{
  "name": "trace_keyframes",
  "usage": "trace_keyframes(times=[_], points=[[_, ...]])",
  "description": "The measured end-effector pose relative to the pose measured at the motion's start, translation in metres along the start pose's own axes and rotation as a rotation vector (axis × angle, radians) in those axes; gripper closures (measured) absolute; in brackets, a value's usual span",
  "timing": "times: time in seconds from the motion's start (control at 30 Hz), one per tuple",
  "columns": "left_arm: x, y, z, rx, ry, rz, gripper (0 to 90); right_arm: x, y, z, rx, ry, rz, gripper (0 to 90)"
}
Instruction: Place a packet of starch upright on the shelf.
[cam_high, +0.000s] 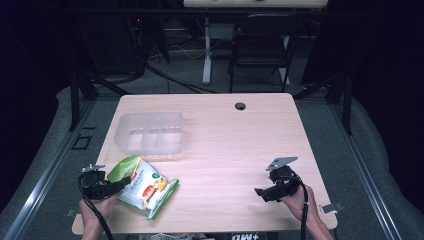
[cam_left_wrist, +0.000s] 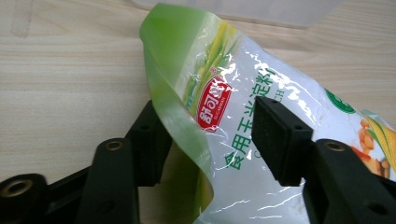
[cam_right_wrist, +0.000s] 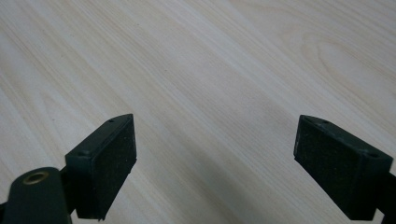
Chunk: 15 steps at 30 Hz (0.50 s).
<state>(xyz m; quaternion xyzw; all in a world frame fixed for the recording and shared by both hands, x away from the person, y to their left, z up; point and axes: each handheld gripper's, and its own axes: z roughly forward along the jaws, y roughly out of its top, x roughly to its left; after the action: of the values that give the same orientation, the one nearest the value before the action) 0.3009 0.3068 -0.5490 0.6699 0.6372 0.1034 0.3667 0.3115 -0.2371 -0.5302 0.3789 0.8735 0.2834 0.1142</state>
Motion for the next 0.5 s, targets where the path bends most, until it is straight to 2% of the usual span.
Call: trace_keyframes(times=[0.17, 0.23, 0.33, 0.37, 0.5], points=[[0.001, 0.001, -0.001, -0.001, -0.012, -0.003, 63.0, -0.002, -0.001, 0.001, 0.01, -0.001, -0.003, 12.3], [0.003, 0.0, 0.0, -0.01, -0.01, -0.012, 65.1, -0.002, -0.001, 0.001, 0.009, -0.001, -0.004, 12.3], [0.008, -0.001, -0.002, -0.019, -0.019, -0.033, 75.5, -0.001, 0.002, 0.002, -0.002, 0.004, -0.007, 12.4], [0.008, -0.001, -0.002, -0.019, -0.019, -0.033, 76.8, -0.001, 0.002, 0.002, 0.003, -0.008, -0.01, 12.5], [0.011, -0.003, -0.002, -0.021, -0.041, -0.03, 81.2, 0.0, 0.002, 0.001, 0.009, -0.004, -0.008, 12.5]])
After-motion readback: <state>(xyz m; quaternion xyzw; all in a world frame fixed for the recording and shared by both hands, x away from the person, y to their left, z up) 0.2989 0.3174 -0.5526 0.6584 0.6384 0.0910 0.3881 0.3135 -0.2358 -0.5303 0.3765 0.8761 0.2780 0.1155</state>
